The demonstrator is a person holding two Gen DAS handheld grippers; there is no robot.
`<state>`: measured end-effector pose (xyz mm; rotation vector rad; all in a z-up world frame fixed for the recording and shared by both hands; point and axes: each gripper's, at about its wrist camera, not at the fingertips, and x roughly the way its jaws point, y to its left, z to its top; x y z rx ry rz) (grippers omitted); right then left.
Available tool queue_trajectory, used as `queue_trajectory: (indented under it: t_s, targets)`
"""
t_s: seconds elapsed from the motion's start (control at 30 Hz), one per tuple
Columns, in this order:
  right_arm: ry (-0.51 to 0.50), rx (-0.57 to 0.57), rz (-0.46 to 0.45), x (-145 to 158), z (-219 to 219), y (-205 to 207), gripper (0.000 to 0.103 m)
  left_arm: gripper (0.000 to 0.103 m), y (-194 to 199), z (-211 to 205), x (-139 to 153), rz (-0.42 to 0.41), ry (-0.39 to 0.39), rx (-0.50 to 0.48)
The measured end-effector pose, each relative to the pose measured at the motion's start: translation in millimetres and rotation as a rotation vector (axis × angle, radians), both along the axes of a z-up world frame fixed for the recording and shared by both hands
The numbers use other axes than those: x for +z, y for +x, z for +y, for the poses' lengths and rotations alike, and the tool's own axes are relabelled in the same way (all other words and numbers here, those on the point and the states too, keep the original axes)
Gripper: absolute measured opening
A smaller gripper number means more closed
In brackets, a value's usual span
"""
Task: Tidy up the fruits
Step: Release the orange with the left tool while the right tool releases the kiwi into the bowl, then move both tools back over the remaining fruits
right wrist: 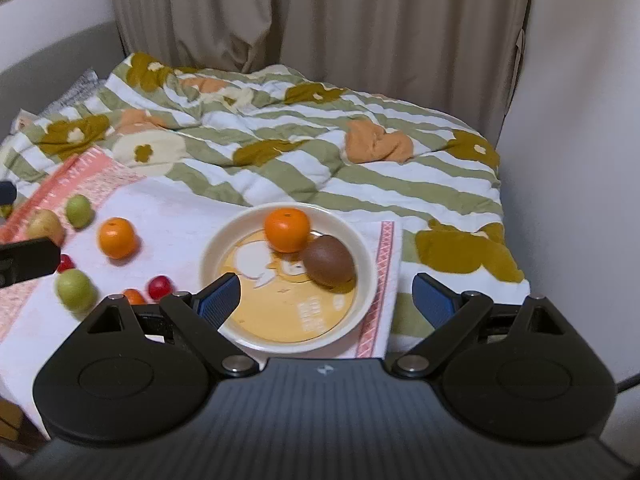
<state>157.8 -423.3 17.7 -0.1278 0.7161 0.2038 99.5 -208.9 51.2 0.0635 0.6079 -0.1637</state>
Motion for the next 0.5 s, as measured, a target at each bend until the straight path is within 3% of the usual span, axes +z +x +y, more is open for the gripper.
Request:
queue_trajectory:
  t_s: [0.27,0.5]
  targets:
    - [0.07,0.026,-0.029,19.4,25.1,-42.1,0.103,0.103,-47.6,43.8,9.7,-0.031,0.013,0.089]
    - [0.11,0.038,-0.028,21.6,74.3,-68.8,0.103,0.103,-67.2,94.7,8.4,-0.05,-0.01,0.155]
